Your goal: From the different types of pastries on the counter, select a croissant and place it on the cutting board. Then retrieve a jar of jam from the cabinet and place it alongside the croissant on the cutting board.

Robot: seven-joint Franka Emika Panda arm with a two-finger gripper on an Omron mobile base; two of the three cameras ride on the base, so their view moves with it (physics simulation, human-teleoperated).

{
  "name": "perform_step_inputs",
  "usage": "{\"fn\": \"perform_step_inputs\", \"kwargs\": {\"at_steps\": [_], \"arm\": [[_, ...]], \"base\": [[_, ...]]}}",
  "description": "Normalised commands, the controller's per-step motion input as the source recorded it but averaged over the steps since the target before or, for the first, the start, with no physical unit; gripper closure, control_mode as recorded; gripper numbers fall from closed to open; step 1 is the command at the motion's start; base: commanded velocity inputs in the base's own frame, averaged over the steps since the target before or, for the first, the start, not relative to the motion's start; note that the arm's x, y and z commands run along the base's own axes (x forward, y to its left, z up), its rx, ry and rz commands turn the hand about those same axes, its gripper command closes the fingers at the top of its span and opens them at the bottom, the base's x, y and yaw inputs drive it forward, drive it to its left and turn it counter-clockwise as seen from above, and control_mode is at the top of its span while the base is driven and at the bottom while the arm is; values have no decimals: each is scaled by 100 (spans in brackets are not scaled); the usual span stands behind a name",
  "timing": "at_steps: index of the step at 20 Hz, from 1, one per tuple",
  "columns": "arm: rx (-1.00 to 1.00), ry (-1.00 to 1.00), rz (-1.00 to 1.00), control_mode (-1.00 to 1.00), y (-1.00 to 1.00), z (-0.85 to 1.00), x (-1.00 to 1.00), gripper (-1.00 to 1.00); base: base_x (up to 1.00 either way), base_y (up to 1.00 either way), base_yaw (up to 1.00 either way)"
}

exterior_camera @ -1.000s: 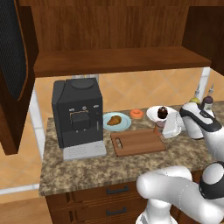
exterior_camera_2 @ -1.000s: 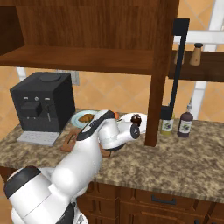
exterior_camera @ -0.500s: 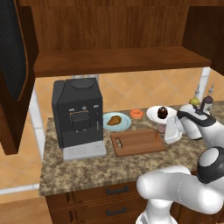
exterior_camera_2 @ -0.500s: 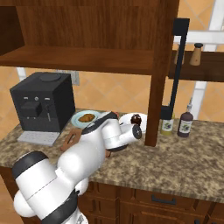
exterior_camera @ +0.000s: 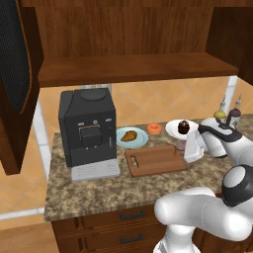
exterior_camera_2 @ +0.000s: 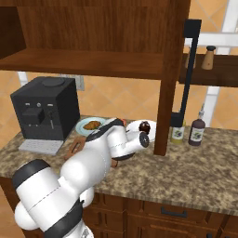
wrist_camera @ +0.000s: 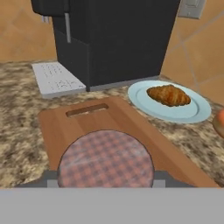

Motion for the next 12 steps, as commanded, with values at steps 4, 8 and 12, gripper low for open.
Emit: {"fn": "perform_step_inputs", "kwargs": {"at_steps": [4, 8, 12], "arm": [[0, 0, 0, -100, 21, 0, 1, 100], [0, -3, 0, -100, 9, -21, 6, 100], [0, -2, 1, -100, 28, -42, 15, 100]], "base": [[0, 0, 0], [0, 0, 0], [0, 0, 0]]}}
